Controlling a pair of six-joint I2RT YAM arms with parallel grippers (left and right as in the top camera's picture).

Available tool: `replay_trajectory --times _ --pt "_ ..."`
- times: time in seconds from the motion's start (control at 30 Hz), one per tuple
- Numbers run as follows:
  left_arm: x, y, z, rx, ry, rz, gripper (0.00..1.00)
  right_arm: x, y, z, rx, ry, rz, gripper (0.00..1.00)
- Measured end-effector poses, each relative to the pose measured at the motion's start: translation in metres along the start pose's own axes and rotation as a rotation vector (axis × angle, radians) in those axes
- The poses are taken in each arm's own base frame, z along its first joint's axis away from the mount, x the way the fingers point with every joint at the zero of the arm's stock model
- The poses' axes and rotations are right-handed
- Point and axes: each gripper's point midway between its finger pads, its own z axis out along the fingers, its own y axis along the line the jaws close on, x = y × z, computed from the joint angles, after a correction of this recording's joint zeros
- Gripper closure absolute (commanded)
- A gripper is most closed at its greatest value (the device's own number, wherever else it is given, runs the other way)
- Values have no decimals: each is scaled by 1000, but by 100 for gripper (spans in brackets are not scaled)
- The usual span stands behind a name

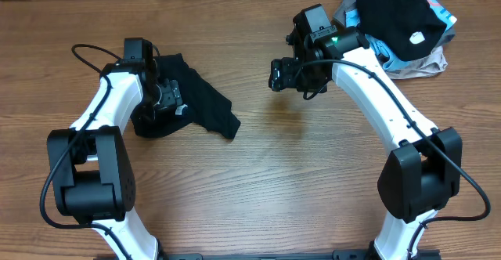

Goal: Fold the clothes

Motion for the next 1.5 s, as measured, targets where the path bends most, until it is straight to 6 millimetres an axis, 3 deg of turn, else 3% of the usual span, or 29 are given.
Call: replay_trajectory --times 0.2,0.3,0.47,0.53,0.77,0.83,0.9,1.07,1.3,1.37,1.43,1.5 --pt "-9 -8 0 39 -35 -1 22 -1 0 0 -1 -3 -1 15" --pt "-14 -11 -1 53 -54 -5 35 -2 0 0 -2 -6 -2 15" --pt "-20 -14 -1 74 -78 -12 71 -4 1 0 -5 -15 -4 15" --pt "-20 -15 -2 76 -74 -13 80 -4 1 0 -5 -15 -4 15" --pt "-41 -23 -30 86 -99 12 82 -4 1 0 -6 -16 -4 15" --pt "-48 -25 -39 89 -113 19 85 -4 1 0 -5 -16 -4 15" --pt "-53 -27 -46 91 -123 33 96 -4 1 0 -6 -16 -5 15" --pt "-60 -19 -61 61 -124 49 96 -4 1 0 -5 -15 -4 15" --pt "-57 20 -76 11 -69 37 95 -4 1 0 -5 -17 -5 15" --pt "-54 27 -76 18 -49 42 81 -5 2 0 -7 -21 -6 15" --pt "-55 31 -75 30 -49 47 56 -6 2 0 -8 -25 -7 15" --pt "-58 28 -71 49 -65 57 46 -7 3 0 -10 -29 -8 15"
